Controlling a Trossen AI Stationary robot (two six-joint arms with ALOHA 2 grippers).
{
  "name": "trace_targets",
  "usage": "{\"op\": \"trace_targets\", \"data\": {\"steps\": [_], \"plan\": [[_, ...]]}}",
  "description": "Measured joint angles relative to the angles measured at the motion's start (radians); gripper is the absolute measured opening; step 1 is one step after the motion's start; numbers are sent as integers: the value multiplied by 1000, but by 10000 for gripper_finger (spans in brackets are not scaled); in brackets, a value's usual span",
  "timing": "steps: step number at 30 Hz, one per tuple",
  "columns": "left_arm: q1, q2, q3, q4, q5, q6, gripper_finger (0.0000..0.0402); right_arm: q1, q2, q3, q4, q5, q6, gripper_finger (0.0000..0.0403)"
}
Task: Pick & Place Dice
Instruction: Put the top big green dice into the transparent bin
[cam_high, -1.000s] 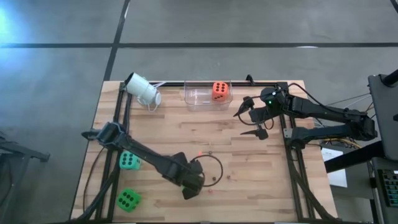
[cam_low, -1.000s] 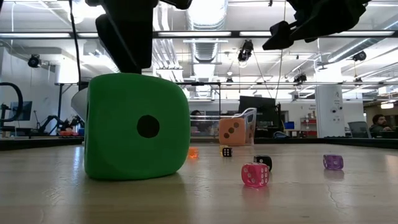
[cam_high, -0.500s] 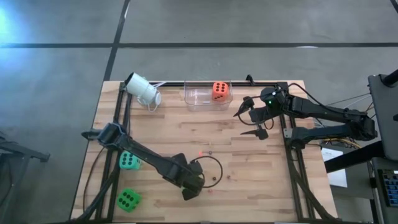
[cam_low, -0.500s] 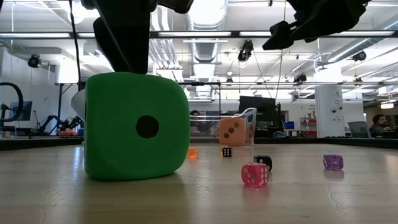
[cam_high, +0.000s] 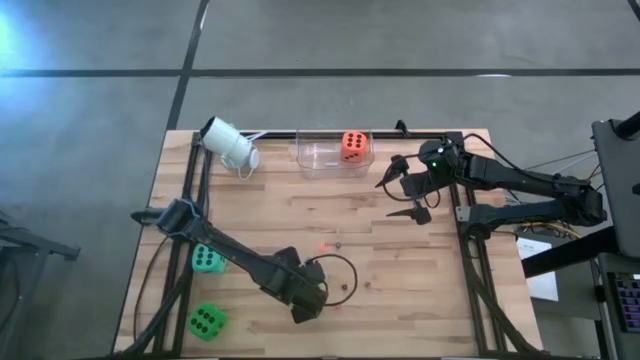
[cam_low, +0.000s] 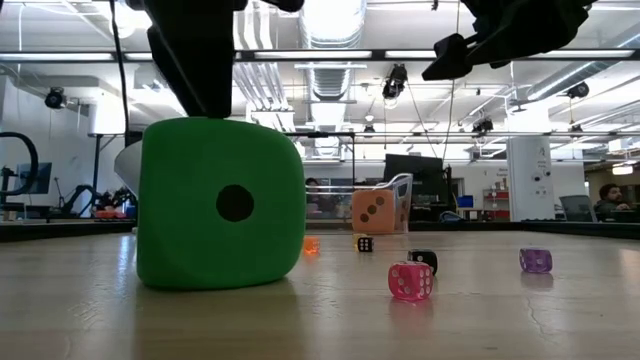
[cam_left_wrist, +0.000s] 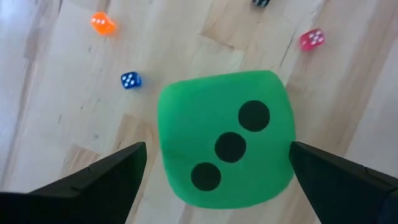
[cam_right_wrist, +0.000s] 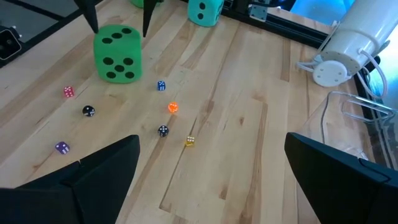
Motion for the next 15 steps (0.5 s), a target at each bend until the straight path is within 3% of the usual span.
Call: {"op": "trace_targets", "data": {"steps": [15], "plan": [[-3,1,-9,47,21,-29,400,0,0,0,0,0,0,400]]}}
